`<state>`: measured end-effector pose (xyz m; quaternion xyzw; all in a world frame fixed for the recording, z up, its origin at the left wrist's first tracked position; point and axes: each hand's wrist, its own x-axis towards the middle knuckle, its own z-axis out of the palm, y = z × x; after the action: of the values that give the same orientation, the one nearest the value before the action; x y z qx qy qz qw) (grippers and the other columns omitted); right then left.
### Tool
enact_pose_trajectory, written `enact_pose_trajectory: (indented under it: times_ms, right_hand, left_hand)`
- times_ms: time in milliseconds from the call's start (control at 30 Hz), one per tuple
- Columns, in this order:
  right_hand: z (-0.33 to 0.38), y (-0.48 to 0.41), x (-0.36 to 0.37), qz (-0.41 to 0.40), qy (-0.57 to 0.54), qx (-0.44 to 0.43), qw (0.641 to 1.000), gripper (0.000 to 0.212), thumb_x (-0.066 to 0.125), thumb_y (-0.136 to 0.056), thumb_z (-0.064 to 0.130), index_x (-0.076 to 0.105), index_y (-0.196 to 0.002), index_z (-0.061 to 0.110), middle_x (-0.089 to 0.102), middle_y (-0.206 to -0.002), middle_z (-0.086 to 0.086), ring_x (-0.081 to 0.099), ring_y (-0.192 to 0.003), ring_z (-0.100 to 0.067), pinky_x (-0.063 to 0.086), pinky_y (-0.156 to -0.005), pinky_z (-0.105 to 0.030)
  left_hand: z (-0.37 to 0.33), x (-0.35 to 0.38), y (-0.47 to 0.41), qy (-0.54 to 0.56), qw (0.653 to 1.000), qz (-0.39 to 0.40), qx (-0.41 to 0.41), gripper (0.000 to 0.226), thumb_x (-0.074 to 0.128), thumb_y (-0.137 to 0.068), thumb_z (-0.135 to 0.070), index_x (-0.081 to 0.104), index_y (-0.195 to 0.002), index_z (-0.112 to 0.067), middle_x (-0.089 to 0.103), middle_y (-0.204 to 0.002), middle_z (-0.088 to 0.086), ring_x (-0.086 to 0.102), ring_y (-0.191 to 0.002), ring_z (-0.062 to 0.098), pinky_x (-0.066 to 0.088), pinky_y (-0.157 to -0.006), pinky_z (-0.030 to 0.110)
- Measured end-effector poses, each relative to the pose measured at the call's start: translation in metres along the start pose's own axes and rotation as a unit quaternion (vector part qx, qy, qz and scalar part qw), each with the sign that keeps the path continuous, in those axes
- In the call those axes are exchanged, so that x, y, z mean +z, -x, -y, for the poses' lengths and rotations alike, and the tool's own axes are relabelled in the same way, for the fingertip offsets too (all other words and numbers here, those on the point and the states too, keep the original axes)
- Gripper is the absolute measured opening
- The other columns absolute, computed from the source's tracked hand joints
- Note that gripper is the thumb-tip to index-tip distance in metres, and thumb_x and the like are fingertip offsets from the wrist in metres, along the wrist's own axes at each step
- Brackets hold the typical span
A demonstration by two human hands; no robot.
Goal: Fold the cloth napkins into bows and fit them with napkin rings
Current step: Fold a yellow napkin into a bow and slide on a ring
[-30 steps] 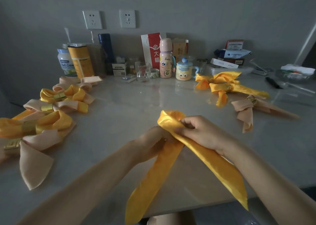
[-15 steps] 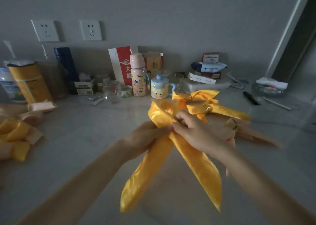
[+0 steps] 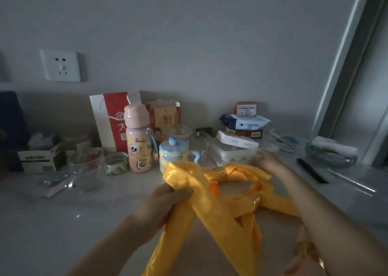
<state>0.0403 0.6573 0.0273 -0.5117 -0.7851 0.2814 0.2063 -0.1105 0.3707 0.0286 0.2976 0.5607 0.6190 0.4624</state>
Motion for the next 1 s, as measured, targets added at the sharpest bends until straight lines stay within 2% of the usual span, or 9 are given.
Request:
enact_pose_trajectory:
  times_ms: [67,167,300,500,667,767,867,933,1000]
  right_hand:
    - [-0.001,-0.020,0.005,0.003,0.033,-0.003,0.999,0.006,0.062,-0.089,0.019,0.057,-0.092,0.018,0.058,-0.113,-0.007,0.053,-0.115,-0.031,0.039,-0.084,-0.029]
    - [-0.005,-0.032,0.005,-0.089,0.023,0.000,0.996,0.021,0.069,-0.081,0.012,0.062,-0.100,0.007,0.063,-0.113,-0.012,0.057,-0.106,-0.029,0.043,-0.082,-0.030]
    - [-0.001,-0.016,-0.009,-0.137,-0.010,-0.051,0.989,0.022,0.075,-0.076,0.014,0.067,-0.094,0.005,0.069,-0.097,-0.011,0.061,-0.085,-0.022,0.039,-0.058,-0.024]
    - [0.046,0.084,-0.033,-0.073,-0.098,-0.158,0.980,0.037,0.084,-0.066,0.027,0.061,-0.088,0.007,0.066,-0.084,-0.008,0.060,-0.077,-0.021,0.042,-0.065,-0.031]
    - [0.070,0.216,0.012,0.045,-0.189,-0.198,0.961,0.040,0.087,-0.059,0.031,0.063,-0.082,0.008,0.064,-0.075,-0.006,0.052,-0.068,-0.013,0.038,-0.062,-0.032]
    - [0.072,0.296,0.067,0.096,-0.157,-0.201,0.962,0.047,0.088,-0.048,0.047,0.059,-0.069,0.016,0.060,-0.064,0.004,0.048,-0.059,-0.006,0.038,-0.058,-0.032]
    - [0.076,0.341,0.099,0.089,-0.142,-0.231,0.958,0.051,0.090,-0.053,0.036,0.041,-0.056,0.021,0.043,-0.053,0.009,0.035,-0.052,-0.006,0.027,-0.052,-0.029]
    - [0.083,0.358,0.107,0.071,-0.149,-0.269,0.949,0.050,0.089,-0.055,0.033,0.042,-0.057,0.020,0.043,-0.054,0.008,0.038,-0.054,-0.009,0.029,-0.053,-0.030]
    - [0.086,0.369,0.110,0.050,-0.126,-0.298,0.945,0.038,0.088,-0.057,0.031,0.054,-0.064,0.016,0.051,-0.063,0.003,0.048,-0.062,-0.015,0.035,-0.058,-0.033]
  left_hand:
    - [-0.003,-0.001,-0.013,0.016,1.000,0.013,-0.001,0.014,0.057,-0.086,-0.006,0.065,-0.097,-0.001,0.073,-0.086,0.014,0.071,-0.072,0.021,0.056,-0.056,0.026]
    - [-0.009,-0.006,-0.021,0.011,1.000,0.008,0.003,0.021,0.060,-0.081,-0.008,0.065,-0.100,0.000,0.073,-0.089,0.016,0.071,-0.073,0.022,0.056,-0.057,0.027]
    - [-0.012,-0.022,-0.007,-0.013,1.000,-0.017,-0.005,0.022,0.058,-0.085,-0.008,0.063,-0.103,0.001,0.072,-0.088,0.015,0.071,-0.073,0.022,0.057,-0.057,0.027]
    - [-0.021,-0.044,0.054,-0.016,0.998,-0.053,-0.031,0.018,0.057,-0.086,-0.005,0.064,-0.103,-0.003,0.072,-0.096,0.016,0.070,-0.085,0.025,0.054,-0.067,0.031]
    - [-0.012,-0.066,0.126,-0.156,0.981,-0.065,-0.098,0.014,0.054,-0.089,0.002,0.063,-0.099,-0.001,0.068,-0.096,0.015,0.064,-0.083,0.024,0.051,-0.081,0.035]
    - [0.018,-0.081,0.179,-0.242,0.954,-0.134,-0.117,0.011,0.058,-0.087,0.000,0.064,-0.092,-0.008,0.065,-0.095,0.012,0.060,-0.080,0.020,0.049,-0.082,0.033]
    - [0.039,-0.079,0.205,-0.332,0.907,-0.254,-0.048,0.017,0.066,-0.084,-0.014,0.061,-0.100,-0.011,0.061,-0.091,0.006,0.056,-0.075,0.015,0.043,-0.064,0.025]
    - [0.046,-0.072,0.217,-0.403,0.847,-0.346,-0.006,0.036,0.065,-0.083,-0.025,0.049,-0.113,-0.012,0.061,-0.105,0.008,0.057,-0.098,0.026,0.043,-0.077,0.030]
    - [0.056,-0.066,0.226,-0.487,0.784,-0.386,0.006,0.054,0.059,-0.086,-0.029,0.034,-0.131,-0.014,0.050,-0.129,0.009,0.043,-0.122,0.029,0.033,-0.098,0.038]
